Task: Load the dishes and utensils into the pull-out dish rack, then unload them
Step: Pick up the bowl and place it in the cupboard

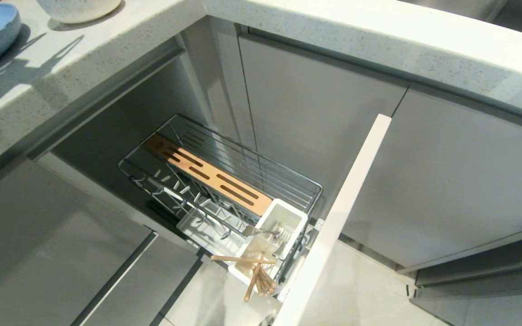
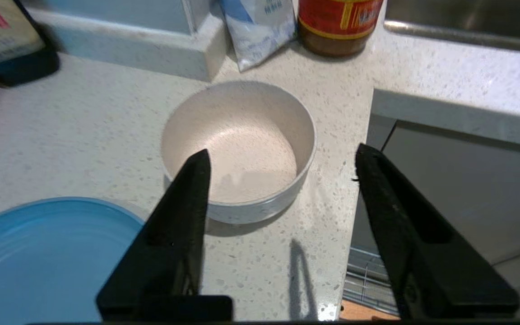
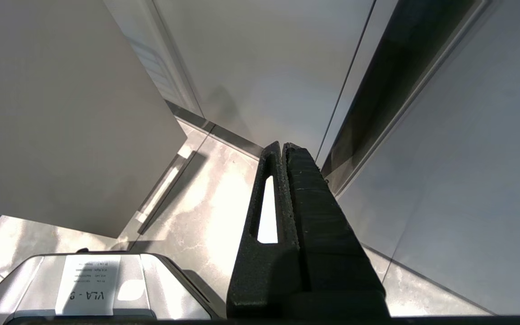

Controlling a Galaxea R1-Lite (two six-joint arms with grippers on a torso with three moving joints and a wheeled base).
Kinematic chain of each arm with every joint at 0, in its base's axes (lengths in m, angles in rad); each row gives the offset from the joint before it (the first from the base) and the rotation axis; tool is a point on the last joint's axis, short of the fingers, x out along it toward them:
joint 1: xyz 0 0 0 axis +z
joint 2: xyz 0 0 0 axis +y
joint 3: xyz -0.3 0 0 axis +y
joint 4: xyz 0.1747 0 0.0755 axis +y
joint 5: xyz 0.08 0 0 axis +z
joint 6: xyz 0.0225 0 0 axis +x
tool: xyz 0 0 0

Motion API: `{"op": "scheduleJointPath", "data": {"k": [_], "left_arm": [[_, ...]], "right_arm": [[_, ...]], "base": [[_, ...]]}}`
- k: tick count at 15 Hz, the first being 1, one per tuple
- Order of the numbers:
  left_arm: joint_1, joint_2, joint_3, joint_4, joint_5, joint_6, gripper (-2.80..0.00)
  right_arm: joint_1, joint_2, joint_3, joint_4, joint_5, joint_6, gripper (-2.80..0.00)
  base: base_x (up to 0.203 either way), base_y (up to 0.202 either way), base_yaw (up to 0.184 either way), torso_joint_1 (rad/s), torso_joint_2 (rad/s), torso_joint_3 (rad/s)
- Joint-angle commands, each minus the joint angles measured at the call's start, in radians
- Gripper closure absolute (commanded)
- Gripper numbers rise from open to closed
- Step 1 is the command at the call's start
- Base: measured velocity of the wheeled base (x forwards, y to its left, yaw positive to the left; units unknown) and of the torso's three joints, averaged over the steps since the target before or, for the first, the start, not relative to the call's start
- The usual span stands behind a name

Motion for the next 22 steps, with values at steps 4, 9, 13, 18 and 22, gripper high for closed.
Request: {"op": "scheduleJointPath", "data": {"k": [4,9,13,18,22], "left_arm": [[-0.065,0.114,-0.008,0.01,0.094,-0.002,-2.8],[-0.087,0.148,-0.018,-0.016,0.096,-0.002,-2.8],[-0.095,0.168,-0.018,-0.036,0.096,0.001,-2.8],[-0.099,0.191,-0.018,-0.031,0.096,0.001,-2.8],[-0.099,0.195,-0.018,-0.025,0.096,0.001,-2.8]], "right_arm": [[0.001,-0.004,0.002,0.0,0.0,-0.001,0.0],[0.001,-0.003,0.002,0.0,-0.001,-0.001,0.0],[0.001,-0.004,0.002,0.0,0.0,0.0,0.0],[0.0,-0.004,0.002,0.0,0.0,-0.001,0.0],[0.001,-0.004,0.002,0.0,0.0,0.0,0.0]], "base": [[0.0,0.0,0.0,0.0,0.0,0.0],[0.0,0.0,0.0,0.0,0.0,0.0],[0.0,0.0,0.0,0.0,0.0,0.0],[0.0,0.0,0.0,0.0,0.0,0.0],[0.0,0.0,0.0,0.0,0.0,0.0]]}}
